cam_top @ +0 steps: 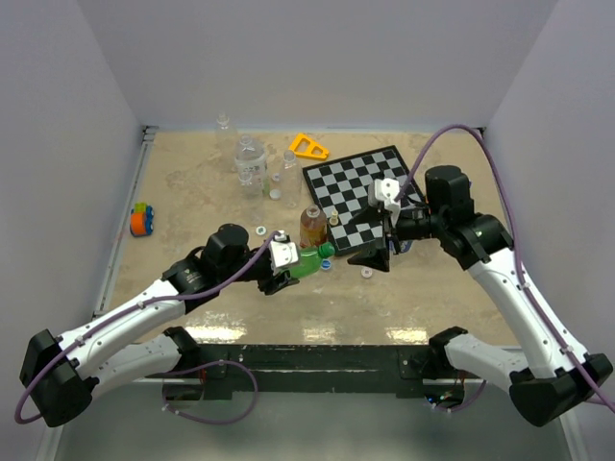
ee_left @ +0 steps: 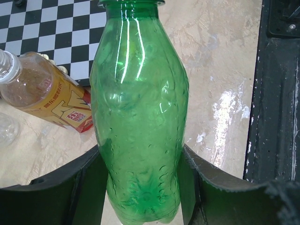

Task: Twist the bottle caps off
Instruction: Unscrew the bottle cap from the plastic bottle.

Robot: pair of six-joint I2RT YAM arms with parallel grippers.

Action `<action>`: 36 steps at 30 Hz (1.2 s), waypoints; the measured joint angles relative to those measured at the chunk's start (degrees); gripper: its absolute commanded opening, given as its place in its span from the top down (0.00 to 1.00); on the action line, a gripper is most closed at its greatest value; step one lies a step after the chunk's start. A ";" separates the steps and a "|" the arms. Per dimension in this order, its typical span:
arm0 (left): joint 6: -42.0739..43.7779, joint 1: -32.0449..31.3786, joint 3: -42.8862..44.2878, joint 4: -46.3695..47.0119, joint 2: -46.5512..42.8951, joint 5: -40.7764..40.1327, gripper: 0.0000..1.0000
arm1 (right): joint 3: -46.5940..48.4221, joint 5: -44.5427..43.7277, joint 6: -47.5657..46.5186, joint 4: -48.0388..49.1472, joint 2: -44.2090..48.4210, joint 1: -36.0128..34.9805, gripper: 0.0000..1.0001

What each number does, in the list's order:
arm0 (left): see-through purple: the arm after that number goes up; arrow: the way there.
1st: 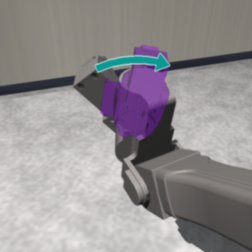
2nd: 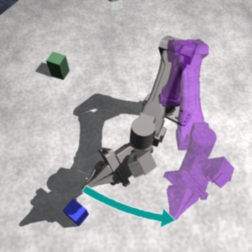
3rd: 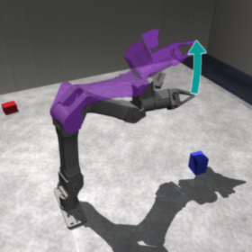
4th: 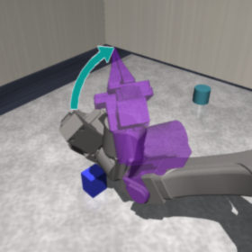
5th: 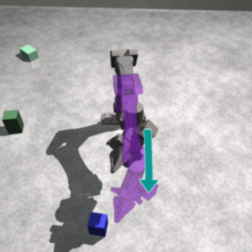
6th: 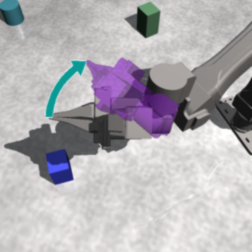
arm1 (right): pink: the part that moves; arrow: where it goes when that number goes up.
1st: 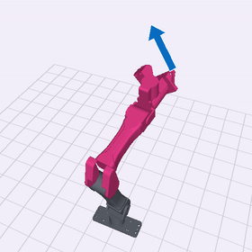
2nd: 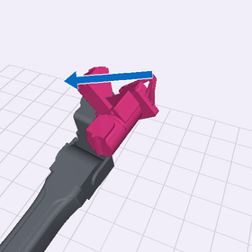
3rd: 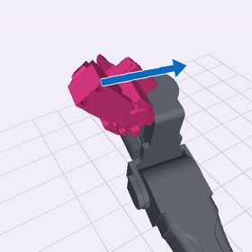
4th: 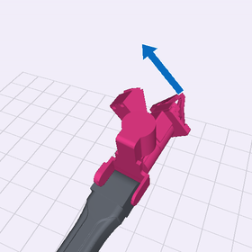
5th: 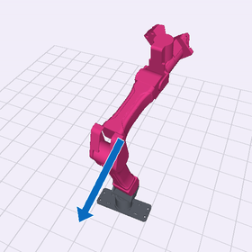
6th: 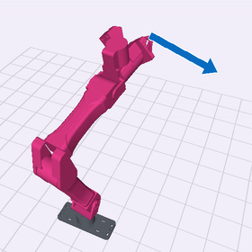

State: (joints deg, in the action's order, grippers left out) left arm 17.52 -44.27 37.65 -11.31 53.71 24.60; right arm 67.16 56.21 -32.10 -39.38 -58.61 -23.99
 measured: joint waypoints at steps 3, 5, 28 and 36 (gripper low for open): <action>-0.48 0.00 -0.04 0.39 0.09 -0.35 1.00 | -0.04 -0.90 6.36 0.90 -2.01 0.07 0.16; -0.94 0.00 -0.04 0.96 0.46 -0.44 1.00 | -0.04 -1.51 9.20 1.20 -3.93 0.04 0.18; -3.04 -0.11 -0.04 2.75 3.08 -0.98 1.00 | 3.34 -4.22 16.85 0.81 -16.63 -6.27 0.67; -2.93 -0.28 -0.04 2.34 3.06 -1.11 1.00 | 3.72 -4.17 13.38 -0.68 -17.25 -6.75 1.00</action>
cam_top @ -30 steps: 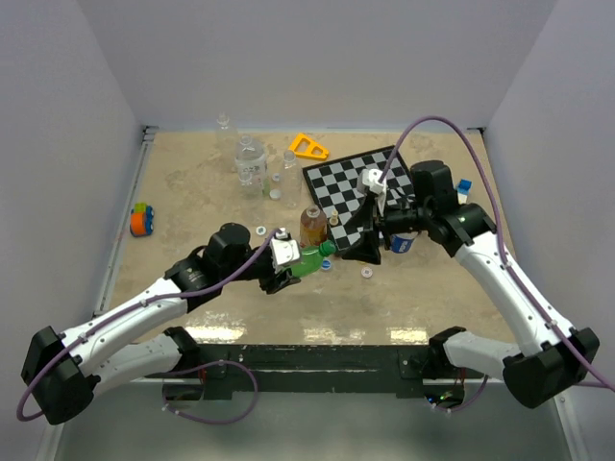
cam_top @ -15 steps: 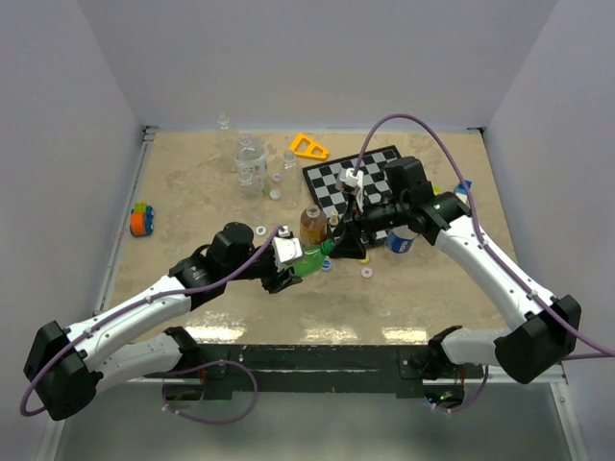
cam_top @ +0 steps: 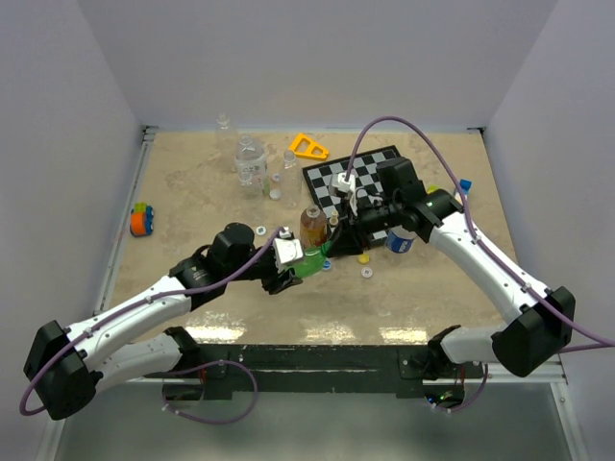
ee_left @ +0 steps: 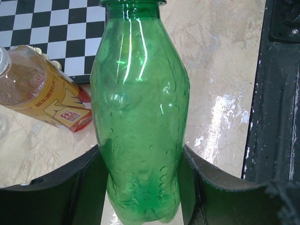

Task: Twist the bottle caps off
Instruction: Unscrew the bottle cap from the plastic bottle.

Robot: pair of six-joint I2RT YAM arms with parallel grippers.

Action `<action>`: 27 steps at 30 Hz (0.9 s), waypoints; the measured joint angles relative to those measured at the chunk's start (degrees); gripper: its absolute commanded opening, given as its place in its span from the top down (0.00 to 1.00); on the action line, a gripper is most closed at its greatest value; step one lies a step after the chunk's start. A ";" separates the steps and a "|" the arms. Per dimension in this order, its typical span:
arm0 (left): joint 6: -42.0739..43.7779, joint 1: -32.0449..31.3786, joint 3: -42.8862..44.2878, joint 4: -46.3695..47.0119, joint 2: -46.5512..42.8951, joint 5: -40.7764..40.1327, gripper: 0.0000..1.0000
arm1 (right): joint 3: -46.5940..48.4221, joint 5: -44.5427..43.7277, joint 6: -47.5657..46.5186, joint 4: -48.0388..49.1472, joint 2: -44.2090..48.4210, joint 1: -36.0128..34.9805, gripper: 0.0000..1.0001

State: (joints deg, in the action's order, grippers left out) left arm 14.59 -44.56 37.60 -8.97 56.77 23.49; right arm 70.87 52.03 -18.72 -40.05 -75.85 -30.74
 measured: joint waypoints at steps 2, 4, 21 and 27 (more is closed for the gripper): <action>0.13 -0.11 0.00 0.00 0.00 0.04 1.00 | 0.46 0.11 -2.75 -1.38 -0.02 -0.17 1.00; 0.44 -0.24 0.00 0.00 -0.11 0.33 1.00 | 1.42 0.24 -8.41 -4.02 -0.09 -0.46 1.00; 1.92 -0.83 0.00 3.34 -1.44 3.85 1.00 | 0.79 -0.02 -69.72 -14.95 7.98 -2.23 1.00; 1.90 -0.83 -0.02 2.12 -1.46 4.24 1.00 | -1.03 2.01 -69.88 -14.16 8.28 -1.86 0.94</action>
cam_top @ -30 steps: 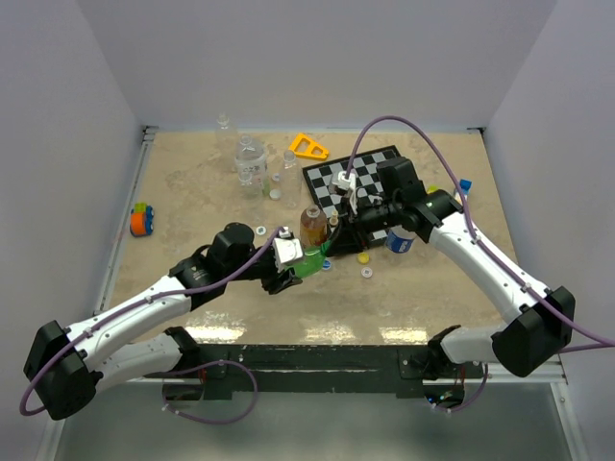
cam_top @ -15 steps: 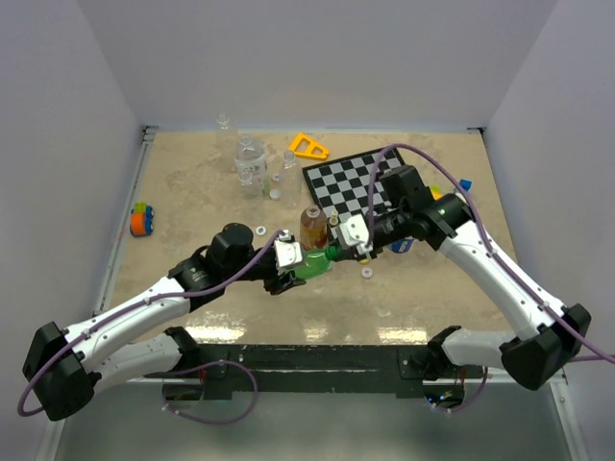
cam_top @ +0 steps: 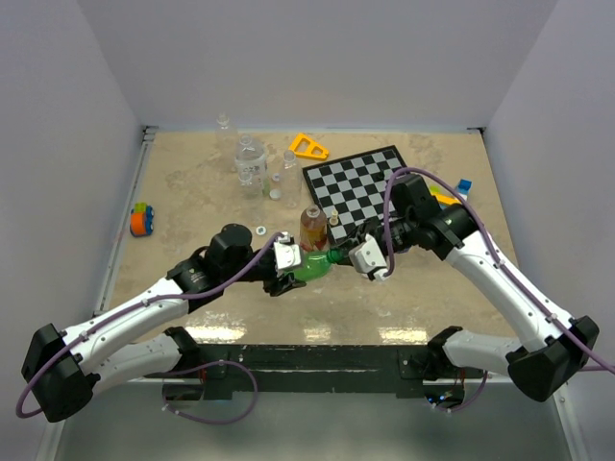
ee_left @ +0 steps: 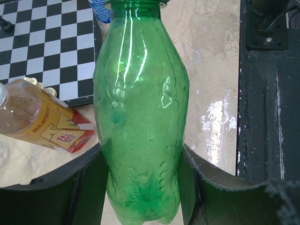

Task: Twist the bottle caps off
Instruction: Unscrew the bottle cap from the plastic bottle.

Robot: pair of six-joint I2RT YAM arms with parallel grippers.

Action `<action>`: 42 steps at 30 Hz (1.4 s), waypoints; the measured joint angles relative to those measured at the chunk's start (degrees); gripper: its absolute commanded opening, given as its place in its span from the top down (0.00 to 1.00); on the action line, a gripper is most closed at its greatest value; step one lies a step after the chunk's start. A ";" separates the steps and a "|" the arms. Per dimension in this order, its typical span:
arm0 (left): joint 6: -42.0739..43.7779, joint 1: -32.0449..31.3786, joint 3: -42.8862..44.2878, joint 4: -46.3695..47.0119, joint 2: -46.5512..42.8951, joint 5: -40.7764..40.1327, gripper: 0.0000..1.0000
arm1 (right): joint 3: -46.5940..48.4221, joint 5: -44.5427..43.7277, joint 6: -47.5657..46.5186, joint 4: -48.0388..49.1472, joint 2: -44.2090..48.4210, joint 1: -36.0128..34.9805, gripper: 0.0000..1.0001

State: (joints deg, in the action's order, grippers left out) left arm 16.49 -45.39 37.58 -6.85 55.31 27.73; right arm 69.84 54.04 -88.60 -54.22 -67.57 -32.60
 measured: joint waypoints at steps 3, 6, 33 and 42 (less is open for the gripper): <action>0.00 -0.02 -0.11 -0.17 -0.02 0.59 1.00 | -1.62 0.94 1.99 1.55 1.14 0.13 0.78; 0.00 -0.02 -0.24 -0.02 -0.02 1.29 1.00 | -2.97 1.09 4.44 3.04 2.58 0.13 0.58; -1.07 0.42 -0.96 -1.36 -0.98 -1.46 1.00 | -4.42 4.13 34.18 7.39 15.93 9.44 0.02; -1.55 0.42 -1.60 -1.05 -1.75 -2.54 1.00 | -4.42 7.04 44.59 7.56 10.54 9.53 0.02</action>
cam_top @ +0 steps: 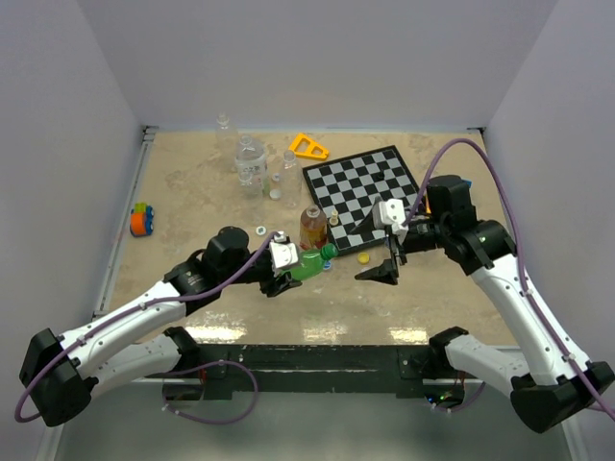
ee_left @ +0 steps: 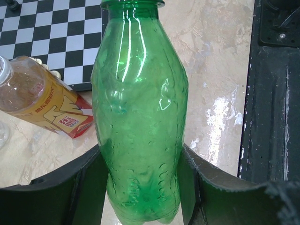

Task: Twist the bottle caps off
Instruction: Unscrew the bottle cap from the plastic bottle.

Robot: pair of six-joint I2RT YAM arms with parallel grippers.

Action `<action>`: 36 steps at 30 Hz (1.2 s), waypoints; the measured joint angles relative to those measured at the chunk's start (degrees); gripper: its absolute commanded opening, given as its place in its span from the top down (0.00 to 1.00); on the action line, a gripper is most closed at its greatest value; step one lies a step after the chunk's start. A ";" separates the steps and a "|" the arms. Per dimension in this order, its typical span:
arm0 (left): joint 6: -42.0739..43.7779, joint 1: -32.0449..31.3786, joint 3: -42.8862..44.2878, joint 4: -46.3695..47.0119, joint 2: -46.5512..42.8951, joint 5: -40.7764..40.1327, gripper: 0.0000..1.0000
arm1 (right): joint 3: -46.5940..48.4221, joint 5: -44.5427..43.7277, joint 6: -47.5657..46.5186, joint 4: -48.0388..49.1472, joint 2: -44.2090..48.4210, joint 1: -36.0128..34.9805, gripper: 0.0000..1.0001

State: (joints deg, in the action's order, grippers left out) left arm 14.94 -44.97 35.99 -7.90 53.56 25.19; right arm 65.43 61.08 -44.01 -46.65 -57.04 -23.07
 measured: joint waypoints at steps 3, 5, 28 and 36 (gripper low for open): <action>-0.37 0.00 -0.22 0.02 -0.02 -0.13 1.00 | 0.02 0.04 2.78 0.20 -1.16 0.00 0.02; -0.46 0.00 -0.22 0.02 -0.02 -0.20 1.00 | 0.07 -0.02 4.66 0.79 -1.70 0.00 0.02; -0.46 0.00 -0.24 0.07 -0.42 -2.49 1.00 | 7.10 -1.55 19.98 1.14 -15.61 0.00 0.11; -0.66 0.00 -0.24 0.09 0.11 -2.97 1.00 | 7.61 -3.06 23.52 1.16 -20.06 -2.05 0.24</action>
State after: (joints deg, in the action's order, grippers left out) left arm 14.28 -44.97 35.75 -7.81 53.67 22.22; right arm 73.03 58.02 -20.49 -45.50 -77.10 -25.12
